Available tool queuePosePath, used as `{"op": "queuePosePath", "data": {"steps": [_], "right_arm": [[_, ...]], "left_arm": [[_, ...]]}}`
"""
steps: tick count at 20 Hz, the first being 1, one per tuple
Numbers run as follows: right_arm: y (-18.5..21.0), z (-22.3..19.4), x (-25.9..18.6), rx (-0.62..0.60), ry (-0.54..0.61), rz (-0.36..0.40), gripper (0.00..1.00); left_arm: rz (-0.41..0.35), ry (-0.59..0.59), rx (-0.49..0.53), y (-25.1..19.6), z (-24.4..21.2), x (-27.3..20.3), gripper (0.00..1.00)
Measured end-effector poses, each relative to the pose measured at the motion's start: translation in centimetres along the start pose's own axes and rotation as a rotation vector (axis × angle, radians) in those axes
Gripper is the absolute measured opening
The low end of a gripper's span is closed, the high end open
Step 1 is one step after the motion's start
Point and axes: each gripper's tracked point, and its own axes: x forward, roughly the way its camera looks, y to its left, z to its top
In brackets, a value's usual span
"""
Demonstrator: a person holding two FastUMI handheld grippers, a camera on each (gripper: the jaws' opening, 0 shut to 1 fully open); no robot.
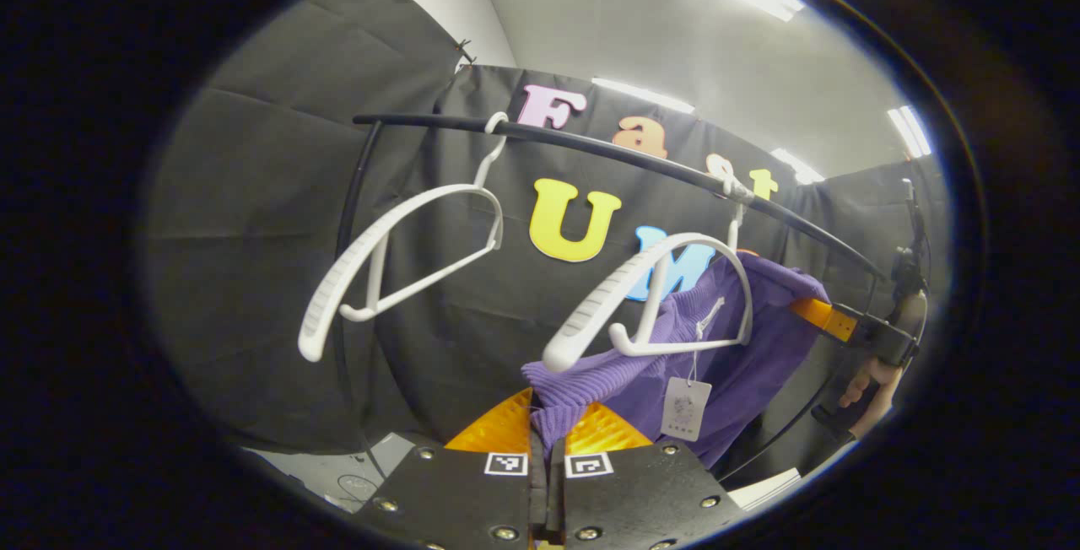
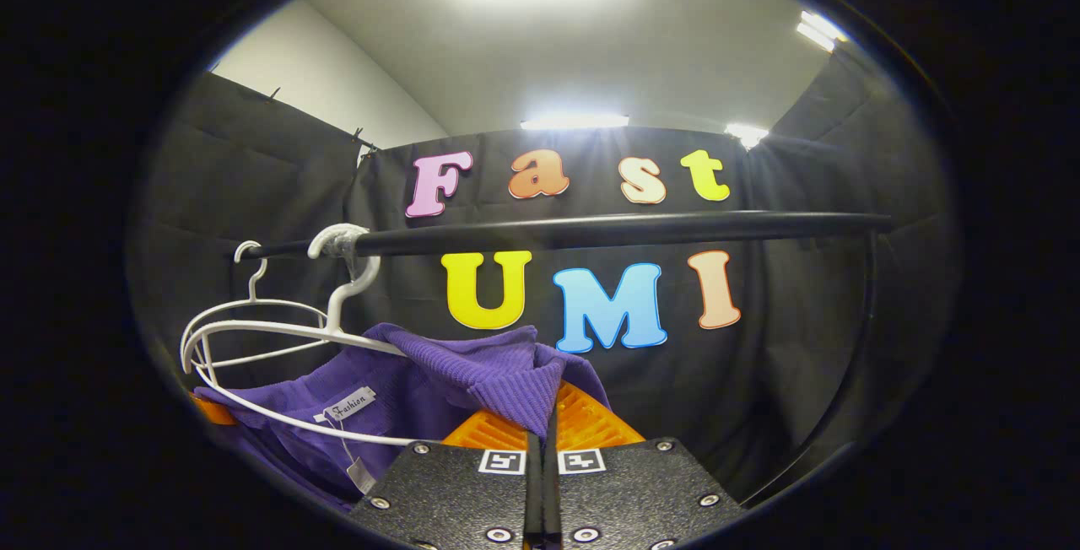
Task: Grasp the clothes on the hanger with both hands and then place them into the laundry hamper below.
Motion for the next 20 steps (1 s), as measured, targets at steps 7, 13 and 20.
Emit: {"op": "queuePosePath", "data": {"steps": [7,13,20], "right_arm": [[-4.8,-0.9,2.2,-0.038,-0.023,-0.021,0.00],[-9.0,-2.1,4.0,-0.055,-0.028,-0.040,0.00],[-12.8,-3.7,4.7,-0.128,-0.026,-0.038,0.00]], "left_arm": [[0.025,-0.017,0.047,-2.8,0.2,1.3,0.01],[0.066,-0.033,0.074,-6.8,0.0,2.9,0.01],[0.098,-0.032,0.091,-9.8,-0.6,2.7,0.01]]}}
